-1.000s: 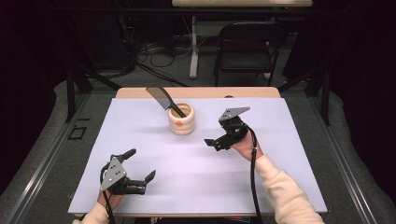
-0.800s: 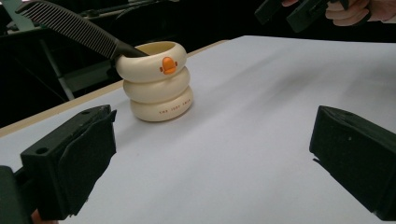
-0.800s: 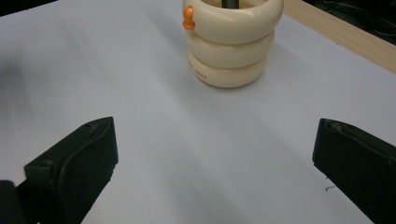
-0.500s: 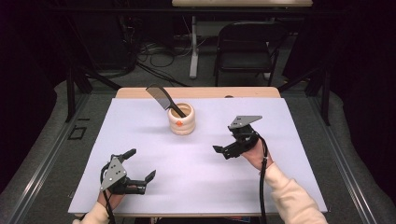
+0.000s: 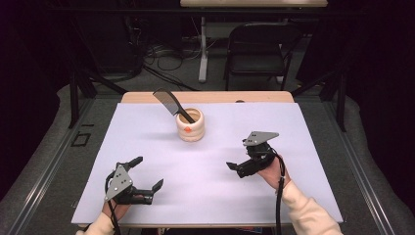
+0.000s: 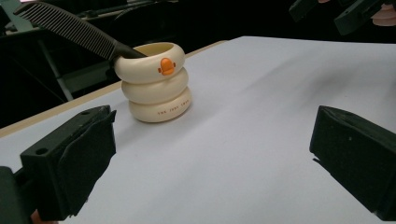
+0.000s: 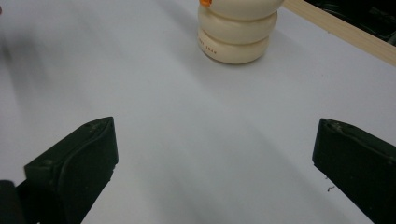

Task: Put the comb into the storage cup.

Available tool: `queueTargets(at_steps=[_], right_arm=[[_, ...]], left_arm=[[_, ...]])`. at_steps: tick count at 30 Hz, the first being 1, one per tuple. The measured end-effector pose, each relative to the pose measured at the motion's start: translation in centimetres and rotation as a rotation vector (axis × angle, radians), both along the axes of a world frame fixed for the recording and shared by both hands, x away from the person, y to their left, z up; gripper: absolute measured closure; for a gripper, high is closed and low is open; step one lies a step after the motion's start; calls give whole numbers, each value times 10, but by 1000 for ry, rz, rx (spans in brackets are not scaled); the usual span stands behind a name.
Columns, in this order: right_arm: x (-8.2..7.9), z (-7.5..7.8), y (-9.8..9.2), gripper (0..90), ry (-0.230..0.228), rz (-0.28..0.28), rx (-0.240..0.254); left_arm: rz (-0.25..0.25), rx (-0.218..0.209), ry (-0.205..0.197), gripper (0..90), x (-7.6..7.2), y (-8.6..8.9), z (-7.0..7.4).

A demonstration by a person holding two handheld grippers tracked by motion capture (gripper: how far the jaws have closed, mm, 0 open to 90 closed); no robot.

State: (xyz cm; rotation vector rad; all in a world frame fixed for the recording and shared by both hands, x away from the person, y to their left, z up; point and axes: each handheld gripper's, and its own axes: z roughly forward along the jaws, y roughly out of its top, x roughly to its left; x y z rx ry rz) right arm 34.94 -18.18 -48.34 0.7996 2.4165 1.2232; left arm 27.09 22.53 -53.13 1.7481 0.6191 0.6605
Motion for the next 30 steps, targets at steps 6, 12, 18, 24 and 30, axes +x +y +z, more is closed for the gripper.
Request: queueTargets(at_steps=[6,12,18,24,30], right_arm=[[-8,-4,-5,0,-11,-11,-3],[-18,-8,-7,0,-27,-21,-1],[-28,-11,-13,0,-24,-29,10],[-37,-13,-18,0,-39,-37,19],[-45,-16,-24,0,-52,-53,21]], left_arm=[[1,1,1,1,0,1,0],[-7,4,-1,1,-1,-1,0],[-5,4,0,1,-1,0,0],[-3,7,1,1,-1,1,0],[0,9,2,1,0,2,0]])
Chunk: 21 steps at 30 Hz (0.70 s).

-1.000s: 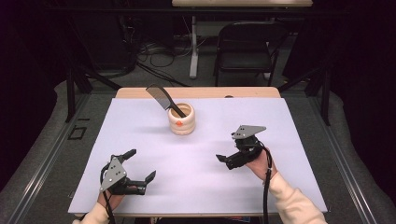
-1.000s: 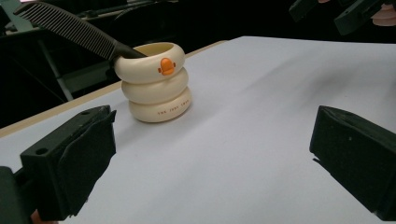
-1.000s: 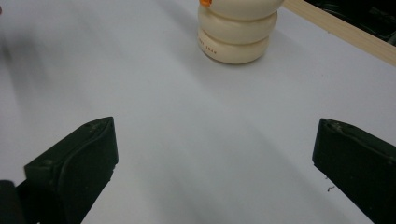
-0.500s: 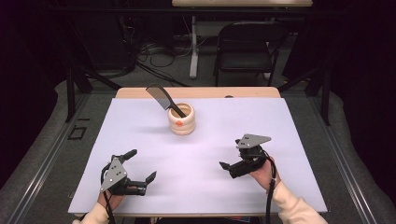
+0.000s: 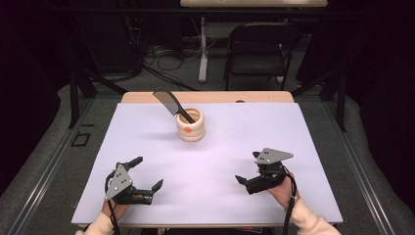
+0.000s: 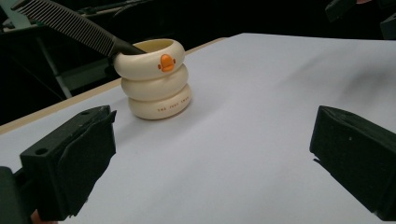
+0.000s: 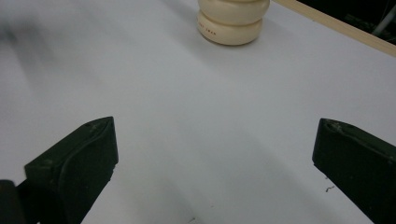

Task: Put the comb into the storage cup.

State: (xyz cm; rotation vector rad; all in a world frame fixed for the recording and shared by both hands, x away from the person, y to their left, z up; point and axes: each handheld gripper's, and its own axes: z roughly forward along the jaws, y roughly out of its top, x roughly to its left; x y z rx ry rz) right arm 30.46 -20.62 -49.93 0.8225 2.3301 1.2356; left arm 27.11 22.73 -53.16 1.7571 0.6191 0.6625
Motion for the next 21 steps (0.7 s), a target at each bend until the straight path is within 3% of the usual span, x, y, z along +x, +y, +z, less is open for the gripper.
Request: queueTargets(at_steps=[21], right_arm=[[-29,-1,-25,0,-78,-64,30]], left_arm=[[7,-1,6,1,0,1,-1]])
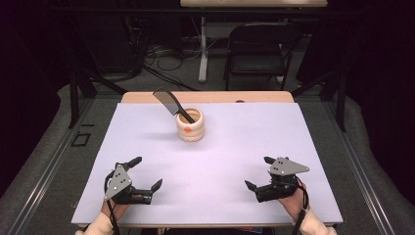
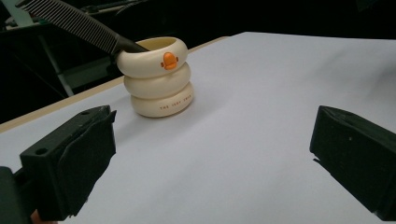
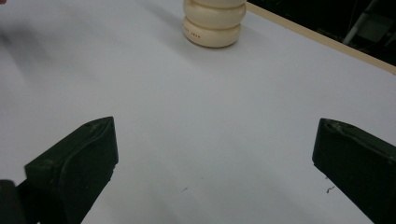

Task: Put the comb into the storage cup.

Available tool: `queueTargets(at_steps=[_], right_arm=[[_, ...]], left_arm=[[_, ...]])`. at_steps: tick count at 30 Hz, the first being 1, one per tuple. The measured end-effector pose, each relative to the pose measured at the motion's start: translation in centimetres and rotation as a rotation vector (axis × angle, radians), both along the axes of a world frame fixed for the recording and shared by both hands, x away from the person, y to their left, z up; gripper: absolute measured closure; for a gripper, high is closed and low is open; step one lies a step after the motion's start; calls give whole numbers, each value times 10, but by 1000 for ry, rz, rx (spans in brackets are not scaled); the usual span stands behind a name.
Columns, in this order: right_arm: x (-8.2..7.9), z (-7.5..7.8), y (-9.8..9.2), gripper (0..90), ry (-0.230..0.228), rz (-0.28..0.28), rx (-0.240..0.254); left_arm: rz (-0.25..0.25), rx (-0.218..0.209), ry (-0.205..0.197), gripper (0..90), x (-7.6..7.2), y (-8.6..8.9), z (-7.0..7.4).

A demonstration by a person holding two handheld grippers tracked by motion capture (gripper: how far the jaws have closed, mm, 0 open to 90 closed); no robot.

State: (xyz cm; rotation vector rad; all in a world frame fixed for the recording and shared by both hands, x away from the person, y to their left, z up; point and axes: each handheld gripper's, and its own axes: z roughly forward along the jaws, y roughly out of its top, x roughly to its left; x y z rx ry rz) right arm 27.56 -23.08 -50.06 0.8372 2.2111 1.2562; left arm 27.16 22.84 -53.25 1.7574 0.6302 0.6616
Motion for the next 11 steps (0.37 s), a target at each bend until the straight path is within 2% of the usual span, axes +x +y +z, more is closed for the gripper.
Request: queueTargets(at_steps=[4,11], right_arm=[[-4,1,-5,0,-13,-13,14],[-9,0,-7,0,-31,-1,8]], left_arm=[[-3,6,1,1,0,-1,0],[0,11,2,1,0,0,0]])
